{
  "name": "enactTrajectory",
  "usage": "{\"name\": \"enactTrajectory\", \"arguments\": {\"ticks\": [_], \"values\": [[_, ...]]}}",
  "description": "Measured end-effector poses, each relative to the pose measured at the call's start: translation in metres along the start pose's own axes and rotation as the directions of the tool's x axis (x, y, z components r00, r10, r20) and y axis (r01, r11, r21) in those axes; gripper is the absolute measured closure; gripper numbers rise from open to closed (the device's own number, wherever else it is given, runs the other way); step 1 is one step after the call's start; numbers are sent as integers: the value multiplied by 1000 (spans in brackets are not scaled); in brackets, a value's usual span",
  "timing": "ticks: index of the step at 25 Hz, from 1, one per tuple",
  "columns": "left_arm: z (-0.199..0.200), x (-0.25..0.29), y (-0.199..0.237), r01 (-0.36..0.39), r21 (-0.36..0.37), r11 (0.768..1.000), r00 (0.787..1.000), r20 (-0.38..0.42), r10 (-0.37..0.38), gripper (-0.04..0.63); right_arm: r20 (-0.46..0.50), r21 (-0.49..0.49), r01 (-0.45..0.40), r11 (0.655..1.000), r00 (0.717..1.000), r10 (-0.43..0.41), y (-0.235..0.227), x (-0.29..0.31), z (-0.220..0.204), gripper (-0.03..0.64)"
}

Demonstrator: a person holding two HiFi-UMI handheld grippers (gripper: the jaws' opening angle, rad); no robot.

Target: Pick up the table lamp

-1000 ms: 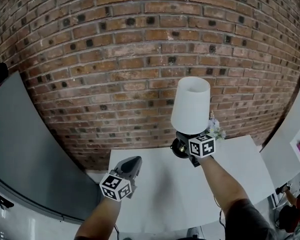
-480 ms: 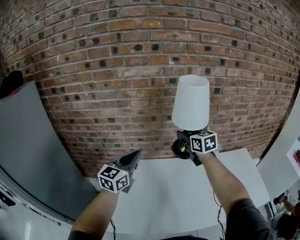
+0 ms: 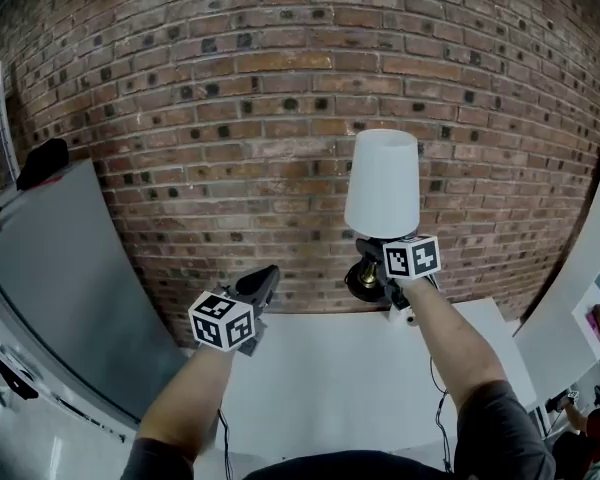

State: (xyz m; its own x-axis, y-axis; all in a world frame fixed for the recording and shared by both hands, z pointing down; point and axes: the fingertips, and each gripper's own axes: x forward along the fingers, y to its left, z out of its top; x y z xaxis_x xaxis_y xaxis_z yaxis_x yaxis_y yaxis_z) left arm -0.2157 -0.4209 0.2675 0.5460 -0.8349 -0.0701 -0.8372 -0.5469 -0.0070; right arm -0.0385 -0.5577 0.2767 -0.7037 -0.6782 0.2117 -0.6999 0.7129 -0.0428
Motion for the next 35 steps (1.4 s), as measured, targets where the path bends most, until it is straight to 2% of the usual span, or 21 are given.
{"name": "enactTrajectory", "arguments": {"ticks": [13,30,35], "values": [[48,-12,-10,0,17,1000,1000,17,0,591,-4,-1,-10,1000,1000,10,17,-25,45,446],[56,-13,-17,7,27,1000,1000,15,-7,591,7,54,-24,998,1000,24,15,-29,49,454],[55,-13,-18,7,22,1000,1000,18,-7,591,5,45,-25,999,1000,25,15,-29,49,454]]}}
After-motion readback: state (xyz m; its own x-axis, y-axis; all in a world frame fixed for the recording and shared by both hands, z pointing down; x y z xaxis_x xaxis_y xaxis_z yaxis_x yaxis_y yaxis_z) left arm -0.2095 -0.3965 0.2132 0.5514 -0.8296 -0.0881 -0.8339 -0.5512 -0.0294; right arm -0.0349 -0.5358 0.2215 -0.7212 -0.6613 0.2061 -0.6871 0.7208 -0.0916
